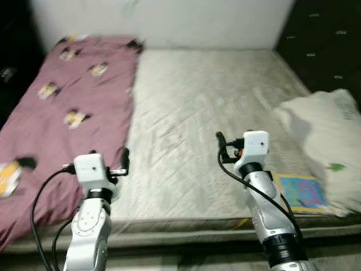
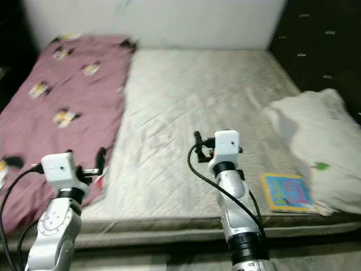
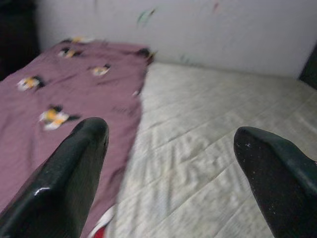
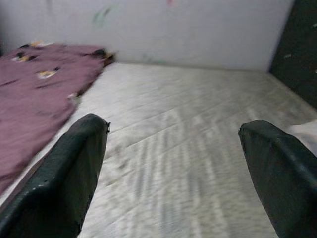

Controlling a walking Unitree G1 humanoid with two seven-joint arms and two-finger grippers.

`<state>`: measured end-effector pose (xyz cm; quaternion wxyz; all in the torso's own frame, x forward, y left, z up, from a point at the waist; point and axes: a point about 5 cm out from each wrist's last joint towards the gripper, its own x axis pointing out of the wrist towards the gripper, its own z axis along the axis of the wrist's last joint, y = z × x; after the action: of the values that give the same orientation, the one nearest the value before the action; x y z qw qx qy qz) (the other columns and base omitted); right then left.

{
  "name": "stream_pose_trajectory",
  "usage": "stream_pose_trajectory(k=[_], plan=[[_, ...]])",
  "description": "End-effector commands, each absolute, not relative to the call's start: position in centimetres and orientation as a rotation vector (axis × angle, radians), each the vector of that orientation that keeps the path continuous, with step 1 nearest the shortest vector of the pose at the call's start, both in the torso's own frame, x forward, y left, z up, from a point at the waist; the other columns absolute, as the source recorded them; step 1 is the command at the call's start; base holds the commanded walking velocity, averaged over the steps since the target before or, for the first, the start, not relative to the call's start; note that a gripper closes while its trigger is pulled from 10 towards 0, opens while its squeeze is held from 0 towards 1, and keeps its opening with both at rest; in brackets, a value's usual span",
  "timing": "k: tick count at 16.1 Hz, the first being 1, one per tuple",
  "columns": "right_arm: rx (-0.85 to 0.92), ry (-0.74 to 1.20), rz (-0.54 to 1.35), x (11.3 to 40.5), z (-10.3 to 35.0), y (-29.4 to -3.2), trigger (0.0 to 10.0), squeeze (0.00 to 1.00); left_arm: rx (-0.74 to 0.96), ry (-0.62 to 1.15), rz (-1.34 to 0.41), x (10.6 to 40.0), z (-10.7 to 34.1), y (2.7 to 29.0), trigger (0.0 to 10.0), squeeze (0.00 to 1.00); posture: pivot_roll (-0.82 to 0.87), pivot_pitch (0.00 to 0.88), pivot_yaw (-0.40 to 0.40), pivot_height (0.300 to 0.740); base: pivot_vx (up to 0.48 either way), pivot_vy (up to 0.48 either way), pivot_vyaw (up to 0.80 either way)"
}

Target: Clean up the room

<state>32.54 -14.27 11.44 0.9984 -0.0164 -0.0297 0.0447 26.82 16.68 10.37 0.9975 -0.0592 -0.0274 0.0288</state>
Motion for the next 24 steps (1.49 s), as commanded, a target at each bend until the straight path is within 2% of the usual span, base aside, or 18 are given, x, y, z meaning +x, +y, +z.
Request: stream_pose_trajectory(k=[1,6,8,11,20,24], plan=[[-0.041,-0.043,0.06,32.48,11.02,-15.29,10.0,0.0,-0.14,-0.043,0.036,26.8,10.08,15.76,10.0,0.0,0.04,0.0,-0.016,0.74,0.0,0.0,0.0],[-0.038,-0.04,0.054,32.5,10.93,-15.39,10.0,0.0,-0.152,-0.028,0.05,26.81,9.89,15.74,10.0,0.0,0.04,0.002,-0.015,0.74,0.0,0.0,0.0],[-0.024,-0.028,0.049,32.49,10.75,-15.38,10.0,0.0,-0.164,-0.031,0.041,26.86,9.92,15.66,10.0,0.0,0.04,0.005,-0.014,0.74,0.0,0.48,0.0],[-0.025,-0.027,0.045,32.44,10.69,-15.42,10.0,0.0,-0.171,-0.024,0.041,26.89,9.87,15.69,10.0,0.0,0.04,0.014,-0.013,0.74,0.0,0.48,-0.69],[-0.051,-0.043,0.062,32.66,10.99,-14.92,10.0,0.0,-0.172,-0.028,0.063,27.09,10.03,16.01,10.0,0.0,0.04,0.026,-0.014,0.74,0.0,0.48,0.0],[-0.058,-0.043,0.055,32.65,10.95,-15.19,10.0,0.0,-0.176,-0.052,0.02,26.84,10.3,15.37,10.0,0.0,0.04,0.026,-0.014,0.74,0.0,0.069,0.0]])
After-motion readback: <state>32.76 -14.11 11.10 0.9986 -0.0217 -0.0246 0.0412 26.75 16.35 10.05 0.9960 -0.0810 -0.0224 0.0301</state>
